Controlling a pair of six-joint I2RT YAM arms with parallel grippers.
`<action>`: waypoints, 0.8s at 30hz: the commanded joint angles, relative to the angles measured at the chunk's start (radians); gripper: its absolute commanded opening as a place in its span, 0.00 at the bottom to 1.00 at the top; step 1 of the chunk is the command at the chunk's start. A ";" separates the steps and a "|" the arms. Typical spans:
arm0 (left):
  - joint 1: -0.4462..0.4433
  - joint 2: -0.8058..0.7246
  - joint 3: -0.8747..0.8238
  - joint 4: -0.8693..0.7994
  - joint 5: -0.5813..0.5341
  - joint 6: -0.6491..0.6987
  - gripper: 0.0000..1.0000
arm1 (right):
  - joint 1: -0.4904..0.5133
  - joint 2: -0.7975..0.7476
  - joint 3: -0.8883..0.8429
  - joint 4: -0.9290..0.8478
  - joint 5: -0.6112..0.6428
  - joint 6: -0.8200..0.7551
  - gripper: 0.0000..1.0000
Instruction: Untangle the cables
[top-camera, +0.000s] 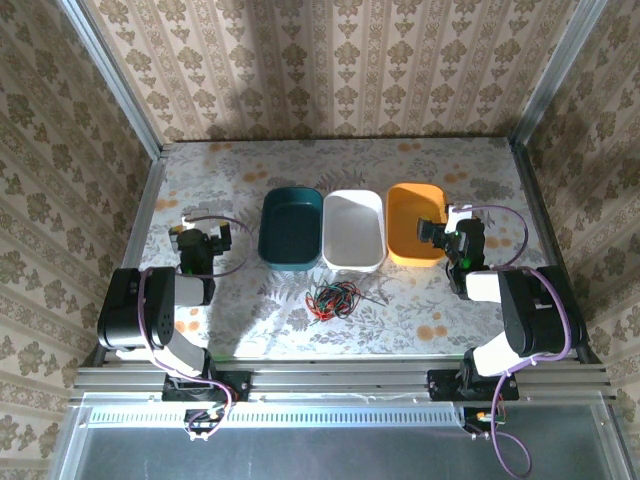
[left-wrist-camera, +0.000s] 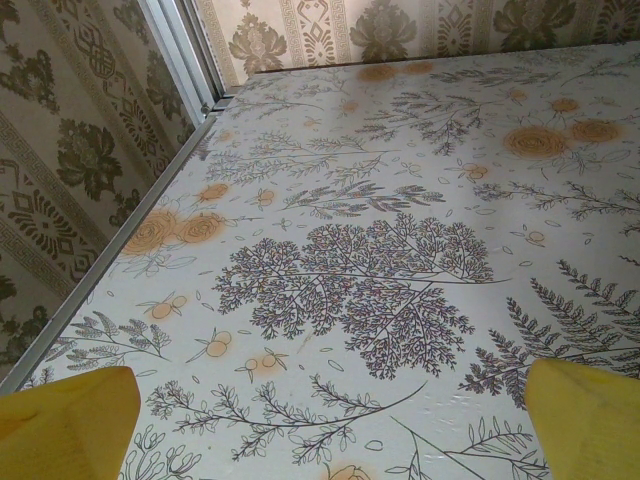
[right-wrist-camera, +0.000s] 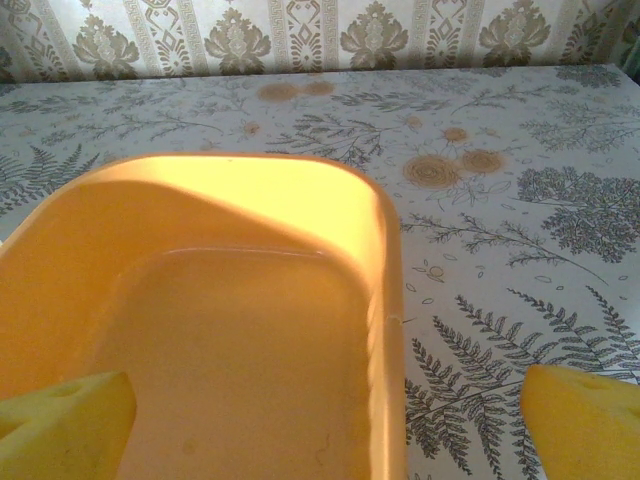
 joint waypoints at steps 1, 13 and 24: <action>-0.002 -0.019 0.024 -0.055 0.052 0.003 1.00 | -0.007 0.006 -0.010 0.002 -0.003 0.000 1.00; -0.051 -0.246 0.280 -0.751 -0.034 -0.168 1.00 | 0.117 -0.221 0.339 -0.779 0.208 0.141 0.92; -0.519 -0.429 0.315 -0.988 0.147 -0.175 1.00 | 0.689 -0.137 0.589 -1.357 -0.104 -0.090 0.77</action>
